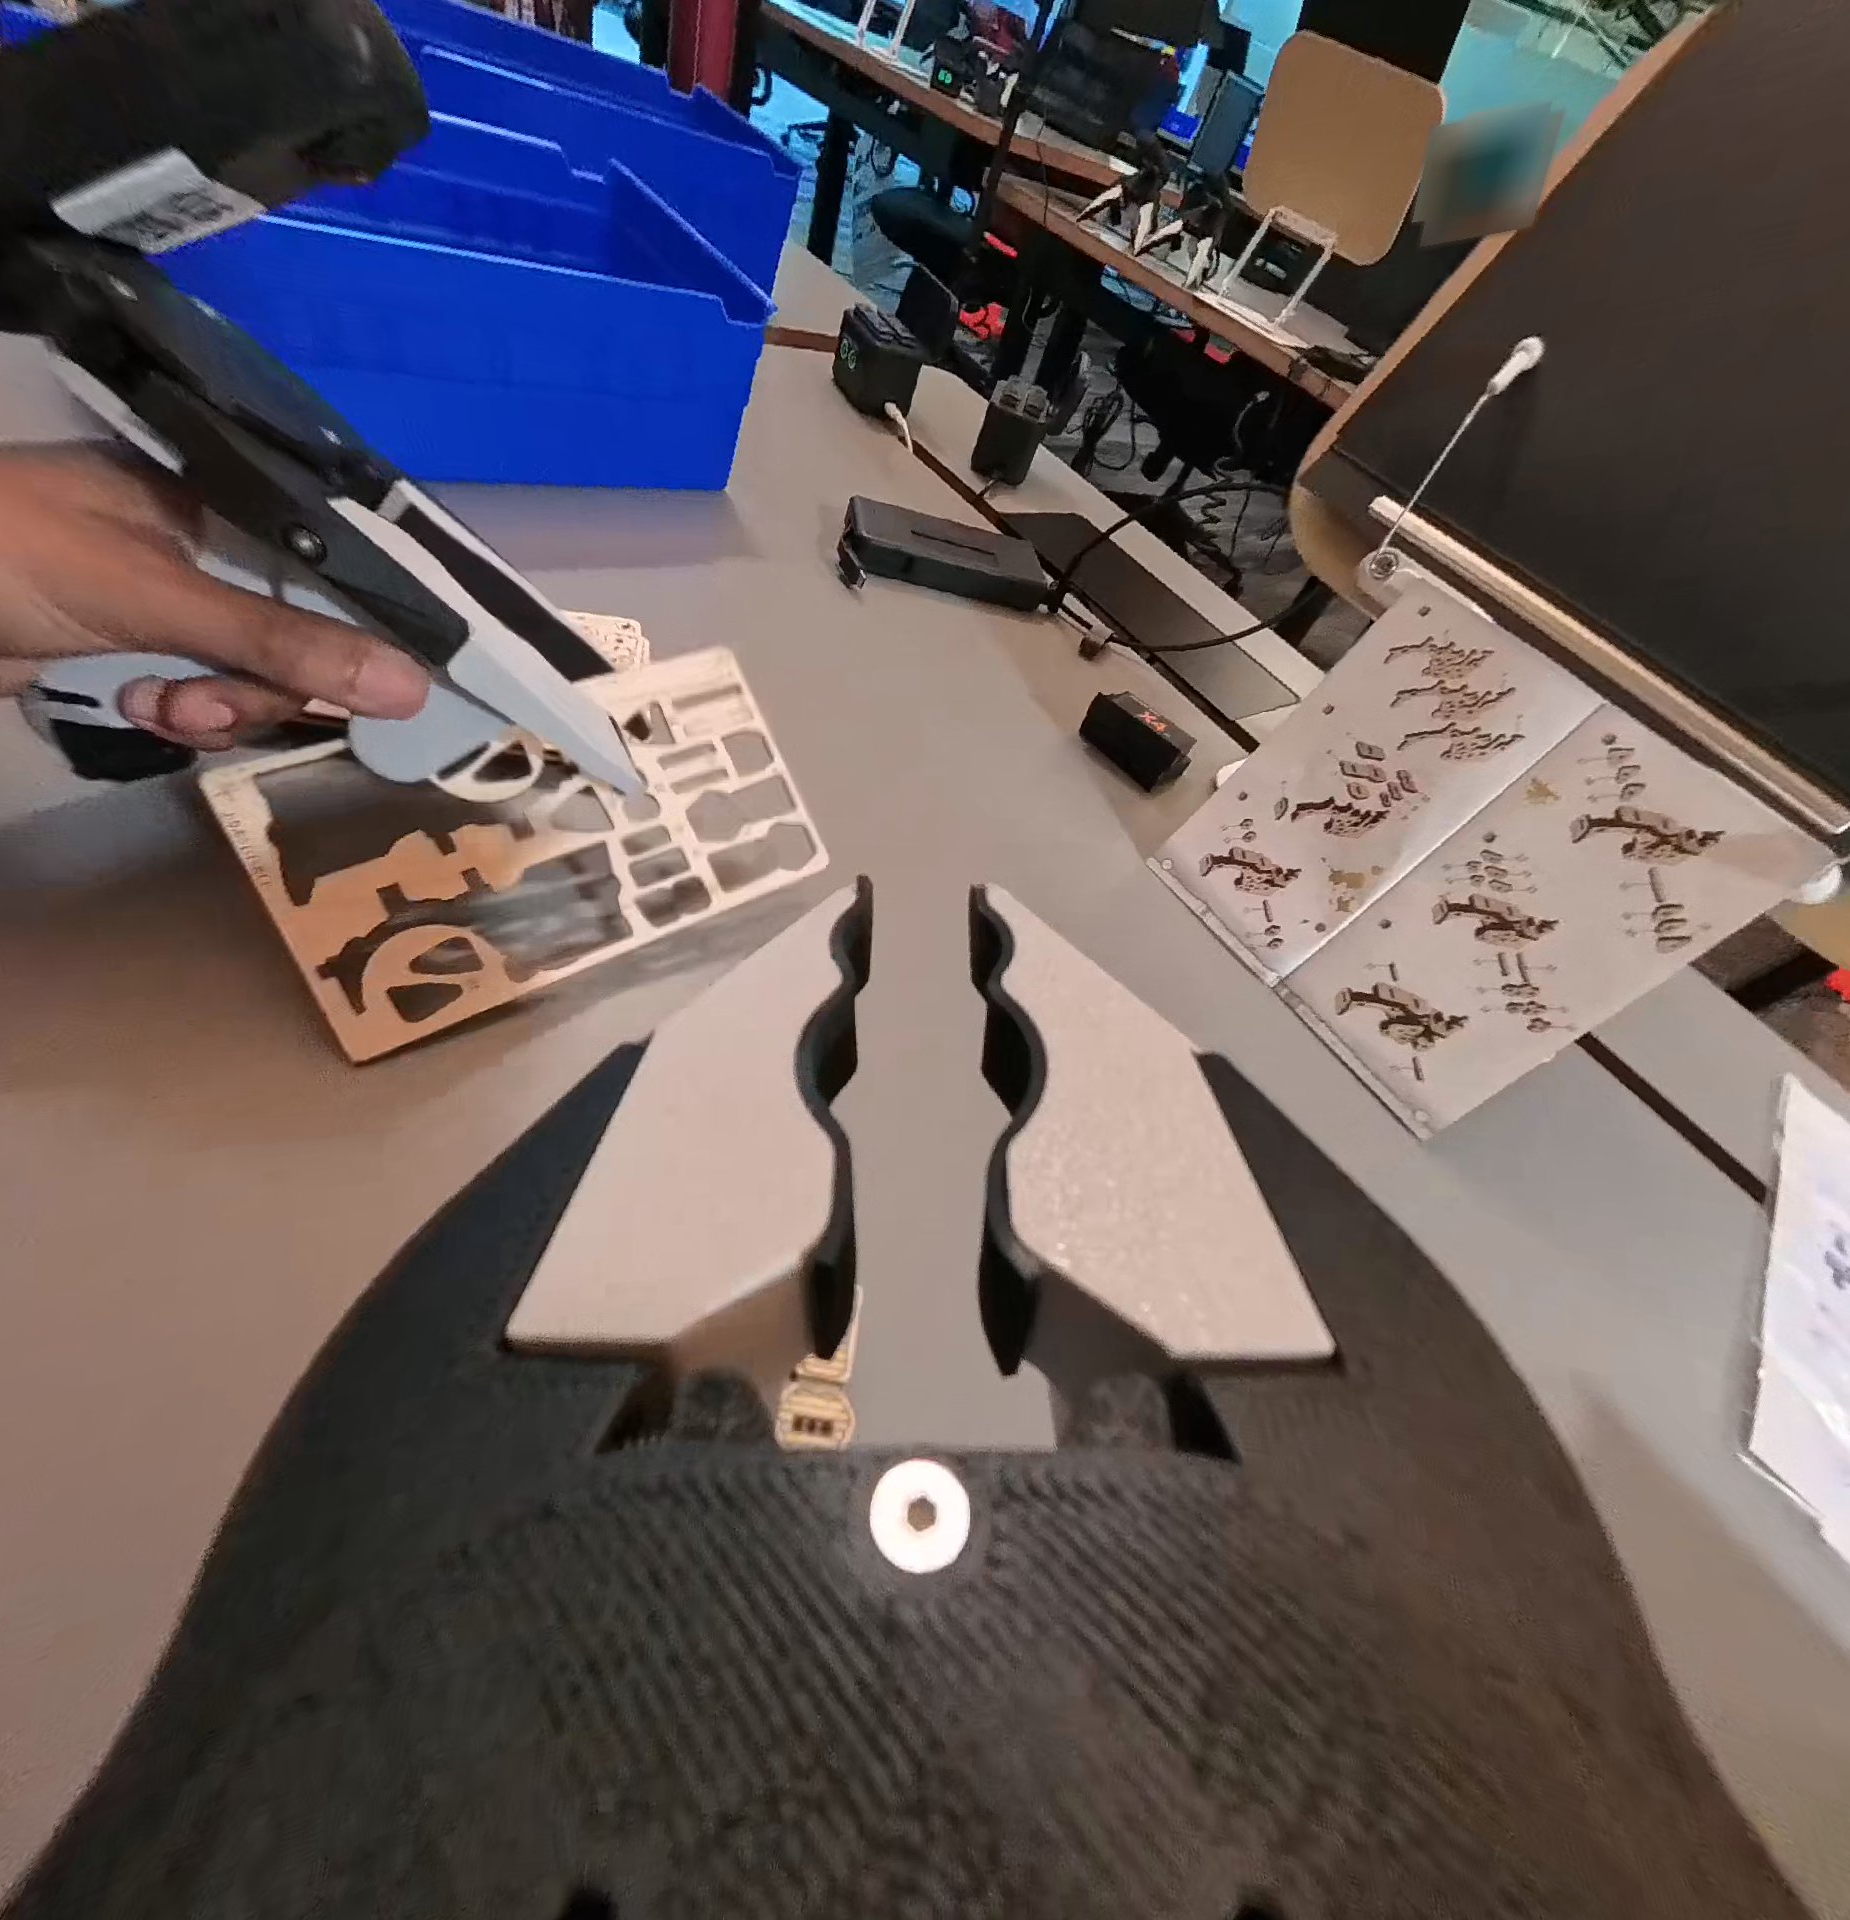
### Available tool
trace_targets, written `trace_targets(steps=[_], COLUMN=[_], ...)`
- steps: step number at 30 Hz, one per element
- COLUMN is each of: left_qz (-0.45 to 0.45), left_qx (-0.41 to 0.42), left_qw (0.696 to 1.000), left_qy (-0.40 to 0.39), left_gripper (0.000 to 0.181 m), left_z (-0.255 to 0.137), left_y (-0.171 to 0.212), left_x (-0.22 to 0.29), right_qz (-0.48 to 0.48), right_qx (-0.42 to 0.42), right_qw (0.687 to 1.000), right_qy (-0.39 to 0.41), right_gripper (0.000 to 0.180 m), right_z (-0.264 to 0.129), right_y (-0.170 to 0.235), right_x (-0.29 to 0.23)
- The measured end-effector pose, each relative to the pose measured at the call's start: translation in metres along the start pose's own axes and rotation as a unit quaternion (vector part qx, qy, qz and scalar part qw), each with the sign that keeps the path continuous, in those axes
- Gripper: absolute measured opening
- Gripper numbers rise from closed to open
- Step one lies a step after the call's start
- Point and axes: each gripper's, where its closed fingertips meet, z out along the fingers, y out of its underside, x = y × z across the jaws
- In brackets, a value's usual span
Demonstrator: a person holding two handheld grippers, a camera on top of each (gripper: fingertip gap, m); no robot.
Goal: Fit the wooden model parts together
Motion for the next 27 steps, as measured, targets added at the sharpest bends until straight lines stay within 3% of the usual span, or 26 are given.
trace_targets(steps=[6,9,11,13,15,21,24,27], left_qz=[0.033,0.079,0.093,0.079,0.089,0.189,0.25,0.293], left_qx=[0.055,0.085,0.055,-0.036,-0.117,-0.2,-0.242,-0.246], left_qw=[0.996,0.992,0.993,0.988,0.977,0.952,0.933,0.921], left_qy=[-0.065,-0.045,0.047,0.127,0.157,0.132,0.09,0.074], left_gripper=[0.07,0.065,0.035,0.037,0.038,0.026,0.029,0.016], left_z=[-0.004,-0.006,0.004,0.023,0.039,0.066,0.076,0.082], left_y=[-0.035,-0.055,-0.048,-0.02,0.011,0.042,0.053,0.051], left_x=[-0.014,0.011,0.054,0.09,0.109,0.121,0.115,0.117], right_qz=[0.022,0.03,0.04,0.057,0.072,0.054,0.045,0.046], right_qx=[0.01,0.016,0.022,0.027,0.031,0.019,0.01,0.006], right_qw=[0.999,0.999,0.998,0.997,0.995,0.993,0.991,0.988], right_qy=[0.022,0.04,0.049,0.053,0.055,0.102,0.126,0.145], right_gripper=[0.016,0.016,0.015,0.015,0.016,0.016,0.015,0.016], right_z=[-0.022,-0.037,-0.045,-0.053,-0.061,-0.09,-0.104,-0.117], right_y=[0.0,-0.001,0.0,0.001,0.001,0.005,0.008,0.011], right_x=[0.012,0.02,0.023,0.025,0.026,0.032,0.035,0.039])
